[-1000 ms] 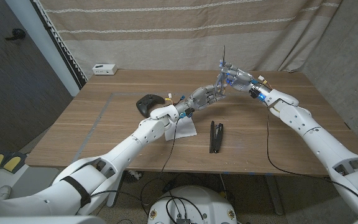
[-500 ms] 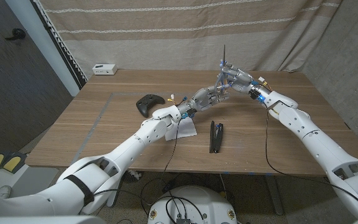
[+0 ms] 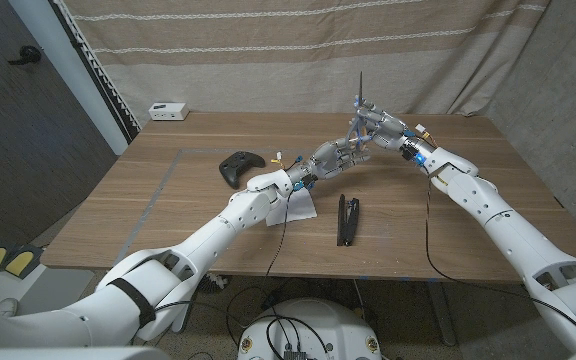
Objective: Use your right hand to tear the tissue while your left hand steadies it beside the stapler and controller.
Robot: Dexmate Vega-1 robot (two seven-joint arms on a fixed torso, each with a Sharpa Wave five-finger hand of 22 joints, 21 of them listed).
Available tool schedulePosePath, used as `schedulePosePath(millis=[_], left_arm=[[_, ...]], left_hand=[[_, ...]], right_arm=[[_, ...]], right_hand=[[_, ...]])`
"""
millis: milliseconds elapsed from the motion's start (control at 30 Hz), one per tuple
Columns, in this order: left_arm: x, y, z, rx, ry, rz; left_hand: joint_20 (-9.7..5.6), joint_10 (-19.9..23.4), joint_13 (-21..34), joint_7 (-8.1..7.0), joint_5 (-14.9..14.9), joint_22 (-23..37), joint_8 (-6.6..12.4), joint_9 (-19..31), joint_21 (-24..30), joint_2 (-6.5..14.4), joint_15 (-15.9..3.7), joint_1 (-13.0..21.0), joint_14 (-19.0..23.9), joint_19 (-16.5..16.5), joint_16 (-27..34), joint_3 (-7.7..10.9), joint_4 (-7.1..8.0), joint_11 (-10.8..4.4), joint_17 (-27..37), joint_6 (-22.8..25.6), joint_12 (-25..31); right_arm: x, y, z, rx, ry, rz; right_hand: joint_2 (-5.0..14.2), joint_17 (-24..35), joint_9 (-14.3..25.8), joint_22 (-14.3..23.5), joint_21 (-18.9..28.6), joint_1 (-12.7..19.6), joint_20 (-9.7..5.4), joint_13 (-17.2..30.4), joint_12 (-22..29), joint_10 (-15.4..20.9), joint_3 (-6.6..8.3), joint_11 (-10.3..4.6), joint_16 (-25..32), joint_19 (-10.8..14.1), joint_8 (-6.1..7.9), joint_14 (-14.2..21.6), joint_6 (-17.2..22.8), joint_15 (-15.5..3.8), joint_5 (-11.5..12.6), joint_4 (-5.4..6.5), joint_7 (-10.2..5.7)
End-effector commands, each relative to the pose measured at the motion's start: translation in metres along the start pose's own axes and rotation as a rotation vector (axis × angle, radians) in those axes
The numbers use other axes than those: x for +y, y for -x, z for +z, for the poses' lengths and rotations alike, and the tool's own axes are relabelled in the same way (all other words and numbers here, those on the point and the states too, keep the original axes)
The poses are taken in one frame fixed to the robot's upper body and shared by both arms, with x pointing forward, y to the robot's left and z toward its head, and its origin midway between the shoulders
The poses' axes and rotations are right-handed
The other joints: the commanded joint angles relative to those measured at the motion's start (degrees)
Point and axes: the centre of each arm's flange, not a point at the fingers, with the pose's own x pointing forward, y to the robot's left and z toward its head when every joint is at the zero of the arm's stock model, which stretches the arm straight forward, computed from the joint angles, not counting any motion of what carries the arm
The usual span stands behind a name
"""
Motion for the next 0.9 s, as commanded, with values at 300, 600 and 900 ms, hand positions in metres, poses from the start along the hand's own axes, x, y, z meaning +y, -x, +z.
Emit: schedulePosePath(millis=[300,600,900], left_arm=[[-0.0015,-0.0031,-0.0004,0.020,0.018,-0.006],[-0.0026,-0.0022,-0.0016,0.032,0.022,-0.005],[-0.0036,0.0009,0.0000,0.026,0.018,0.014]], left_hand=[[-7.53,0.36,0.29,0.23,-0.18,0.27,0.11,0.18,0.52,0.57,-9.57,1.12,0.40,0.17,0.60,-0.12,0.07,-0.33,0.26,2.17,0.46],[-7.36,4.49,0.83,-1.74,-0.58,0.39,0.18,-0.06,0.75,1.59,-10.09,1.28,3.90,0.37,1.78,-0.06,0.59,-2.56,0.67,3.86,2.24],[-6.09,7.06,2.00,-3.23,-0.86,0.57,-0.15,-0.49,0.86,2.83,-10.34,1.40,6.88,0.06,3.14,0.39,0.94,-3.22,1.90,4.69,3.57]], right_arm=[[-0.0028,-0.0035,-0.0063,0.046,0.087,-0.048],[-0.0024,-0.0014,-0.0042,0.047,0.102,-0.057],[-0.0029,-0.0010,-0.0040,0.050,0.109,-0.061]], right_hand=[[2.32,0.12,0.28,0.12,-0.29,1.93,-8.77,0.03,0.17,0.59,0.17,0.28,0.58,0.10,0.56,5.41,0.54,-9.25,0.23,0.53,-0.20],[2.35,-0.05,0.26,0.10,-0.49,1.90,-8.75,0.02,0.17,0.65,0.18,0.30,0.41,0.07,0.59,5.28,0.66,-9.25,0.24,0.55,-0.22],[2.36,-0.15,0.24,0.08,-0.69,1.85,-8.71,0.00,0.16,0.66,0.17,0.30,0.36,0.04,0.59,5.33,0.69,-9.25,0.26,0.58,-0.20]])
